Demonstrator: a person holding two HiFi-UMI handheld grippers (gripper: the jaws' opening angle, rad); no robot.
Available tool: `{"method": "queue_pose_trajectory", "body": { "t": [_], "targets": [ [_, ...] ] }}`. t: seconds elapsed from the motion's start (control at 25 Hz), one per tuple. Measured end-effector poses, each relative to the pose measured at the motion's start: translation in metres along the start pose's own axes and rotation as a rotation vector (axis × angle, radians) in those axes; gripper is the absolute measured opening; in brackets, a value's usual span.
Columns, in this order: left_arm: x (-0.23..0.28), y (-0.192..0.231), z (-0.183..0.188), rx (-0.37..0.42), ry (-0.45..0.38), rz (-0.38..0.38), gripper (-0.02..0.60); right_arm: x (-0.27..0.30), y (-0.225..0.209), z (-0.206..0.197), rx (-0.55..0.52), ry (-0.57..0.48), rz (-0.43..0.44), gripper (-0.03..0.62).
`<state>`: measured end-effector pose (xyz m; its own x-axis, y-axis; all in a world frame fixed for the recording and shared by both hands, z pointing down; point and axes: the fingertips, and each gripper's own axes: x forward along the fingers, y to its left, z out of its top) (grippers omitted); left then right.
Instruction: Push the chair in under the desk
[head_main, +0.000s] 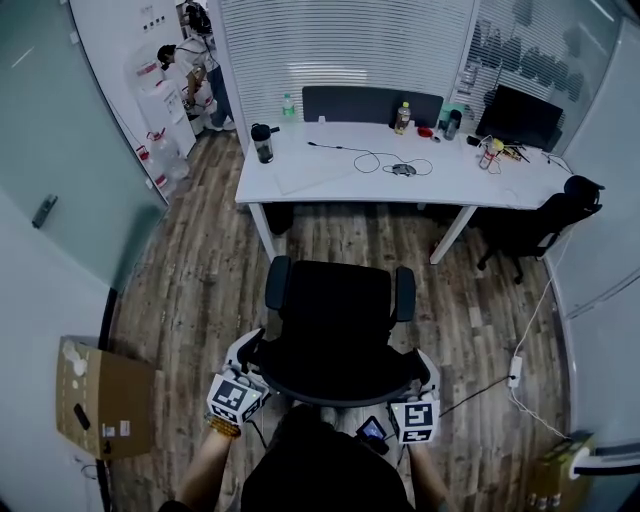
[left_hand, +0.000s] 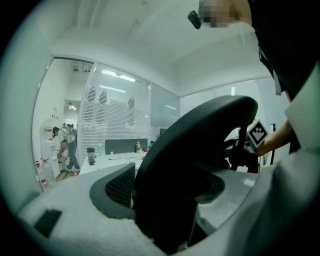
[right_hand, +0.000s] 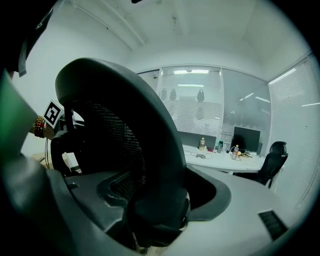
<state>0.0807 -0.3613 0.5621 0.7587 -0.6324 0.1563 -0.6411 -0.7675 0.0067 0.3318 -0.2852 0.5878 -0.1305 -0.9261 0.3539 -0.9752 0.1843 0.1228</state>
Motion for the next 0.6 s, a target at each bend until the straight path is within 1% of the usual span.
{"method": "queue_pose_trajectory", "body": {
  "t": [0.16,0.32,0.48,0.6],
  "targets": [
    [0.008,0.005,0.003,-0.002,-0.012,0.019,0.299,0.011,-0.007,0.014,-0.007,-0.026,0.004,0.296],
    [0.021,0.008,0.005,0.014,-0.021,0.005,0.299,0.018,-0.016,0.011,-0.002,-0.006,0.0,0.296],
    [0.034,0.012,0.006,0.013,-0.035,0.012,0.299,0.028,-0.025,0.014,-0.001,-0.003,-0.004,0.296],
    [0.044,0.016,0.005,0.017,-0.038,0.001,0.301,0.034,-0.031,0.014,0.002,0.008,-0.009,0.296]
  ]
}}
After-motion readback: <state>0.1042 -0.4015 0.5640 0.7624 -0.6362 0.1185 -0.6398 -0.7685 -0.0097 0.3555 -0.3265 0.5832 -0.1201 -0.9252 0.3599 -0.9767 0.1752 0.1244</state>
